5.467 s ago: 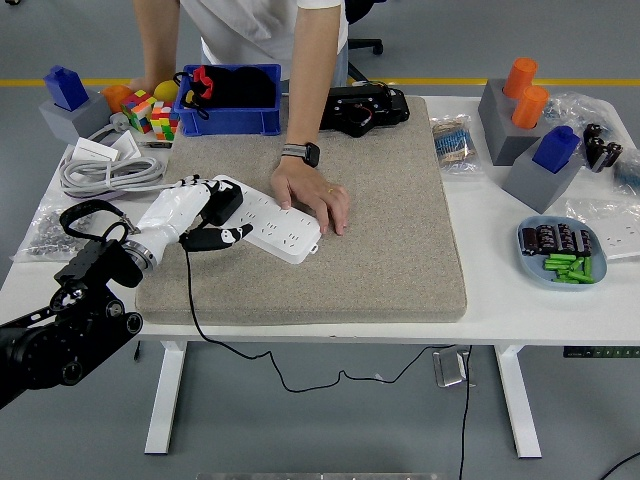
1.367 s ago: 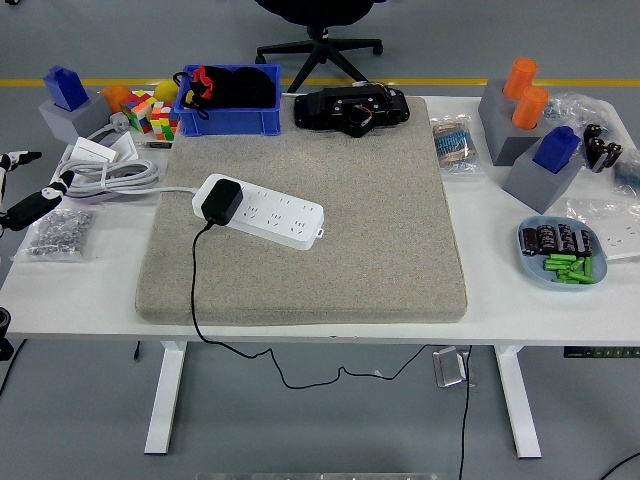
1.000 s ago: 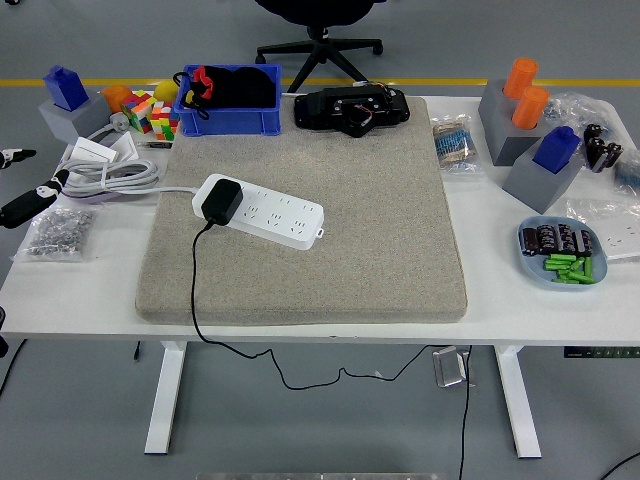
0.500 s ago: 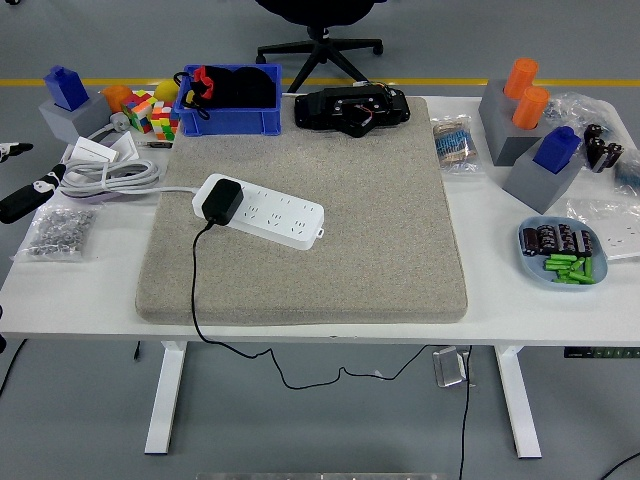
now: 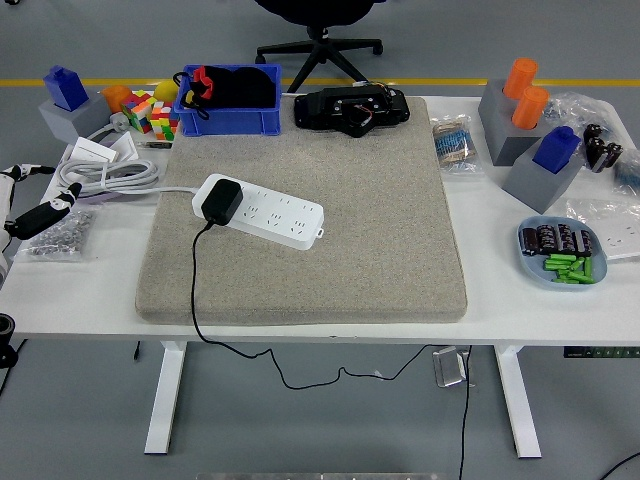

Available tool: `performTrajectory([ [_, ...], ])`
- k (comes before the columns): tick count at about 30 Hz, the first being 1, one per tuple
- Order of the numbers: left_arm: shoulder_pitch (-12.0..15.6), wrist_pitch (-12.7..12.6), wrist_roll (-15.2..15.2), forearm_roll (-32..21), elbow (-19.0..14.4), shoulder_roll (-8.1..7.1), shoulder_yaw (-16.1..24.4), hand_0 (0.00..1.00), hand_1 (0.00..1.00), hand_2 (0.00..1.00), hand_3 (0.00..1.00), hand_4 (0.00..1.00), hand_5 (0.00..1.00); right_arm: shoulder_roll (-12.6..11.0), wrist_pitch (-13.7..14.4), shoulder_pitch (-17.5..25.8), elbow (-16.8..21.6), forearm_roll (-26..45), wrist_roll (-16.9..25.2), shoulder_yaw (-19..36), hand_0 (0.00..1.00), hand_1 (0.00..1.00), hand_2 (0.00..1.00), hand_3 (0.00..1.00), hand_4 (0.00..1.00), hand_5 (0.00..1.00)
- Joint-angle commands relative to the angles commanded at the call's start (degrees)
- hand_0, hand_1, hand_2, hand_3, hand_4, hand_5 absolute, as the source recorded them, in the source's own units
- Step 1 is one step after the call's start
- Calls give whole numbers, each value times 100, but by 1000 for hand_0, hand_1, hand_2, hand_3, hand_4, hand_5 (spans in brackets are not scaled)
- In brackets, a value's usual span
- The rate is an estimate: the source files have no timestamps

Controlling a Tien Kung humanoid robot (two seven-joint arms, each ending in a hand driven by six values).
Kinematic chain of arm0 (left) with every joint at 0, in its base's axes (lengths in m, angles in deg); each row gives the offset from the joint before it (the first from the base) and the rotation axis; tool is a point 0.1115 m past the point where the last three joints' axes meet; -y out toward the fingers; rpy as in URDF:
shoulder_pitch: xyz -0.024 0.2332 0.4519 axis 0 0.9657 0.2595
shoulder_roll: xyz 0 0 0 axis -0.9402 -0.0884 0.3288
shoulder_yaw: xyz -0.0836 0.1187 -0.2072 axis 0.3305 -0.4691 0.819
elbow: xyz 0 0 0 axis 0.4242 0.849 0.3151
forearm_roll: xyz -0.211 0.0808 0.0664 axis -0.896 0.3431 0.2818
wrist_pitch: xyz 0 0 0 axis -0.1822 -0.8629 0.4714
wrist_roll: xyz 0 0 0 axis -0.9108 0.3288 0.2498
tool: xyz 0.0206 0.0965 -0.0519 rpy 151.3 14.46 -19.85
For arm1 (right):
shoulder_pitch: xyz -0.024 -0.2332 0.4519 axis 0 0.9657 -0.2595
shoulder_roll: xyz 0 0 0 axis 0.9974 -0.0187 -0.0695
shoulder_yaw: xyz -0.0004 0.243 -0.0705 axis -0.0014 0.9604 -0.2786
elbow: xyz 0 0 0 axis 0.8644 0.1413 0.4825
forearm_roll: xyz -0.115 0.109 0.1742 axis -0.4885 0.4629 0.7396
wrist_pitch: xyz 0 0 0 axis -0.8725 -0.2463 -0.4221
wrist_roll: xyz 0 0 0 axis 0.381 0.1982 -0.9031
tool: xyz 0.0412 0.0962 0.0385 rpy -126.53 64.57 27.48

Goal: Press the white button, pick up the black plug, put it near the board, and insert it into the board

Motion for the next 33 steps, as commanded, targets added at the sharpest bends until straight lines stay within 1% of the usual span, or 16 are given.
performTrajectory([
  [3,-64,3,1,-1,-19,-23,-8,945,920,846,731,788,489,-1,-16,-78,20,-10,-10,8,783,682,658,614,672,442],
  [6,-86,34,-18,-6,-23,-3,68,944,920,846,733,787,486,-24,-27,-183,24,-1,-19,8,783,683,658,615,673,441],
  [7,-92,56,-26,1,-24,1,92,944,920,846,733,787,486,-37,-35,-211,19,4,-24,-6,783,683,658,615,673,441],
  [9,-124,195,-66,2,-33,17,172,944,920,846,733,787,486,-57,-25,-293,-4,-22,-15,68,783,683,658,615,673,441],
  [13,-182,116,-85,30,-53,-22,125,944,919,846,732,788,482,-94,-26,-390,-61,25,-15,58,783,683,658,615,674,442],
  [17,-228,94,-76,-8,-56,-39,67,942,918,844,730,787,479,-73,-25,-417,-97,18,-11,160,783,683,658,615,673,441],
  [24,-247,67,-24,-69,-92,28,65,940,915,843,728,787,479,15,-32,-412,-130,6,-19,243,783,683,658,615,674,442],
  [30,-265,79,-39,-58,-79,67,35,938,912,841,728,788,476,13,-31,-418,-122,34,-17,221,783,683,658,615,673,441],
  [33,-293,100,-39,-79,-81,89,7,938,912,841,728,788,476,17,-33,-413,-188,-2,-28,250,783,683,658,615,673,441],
])
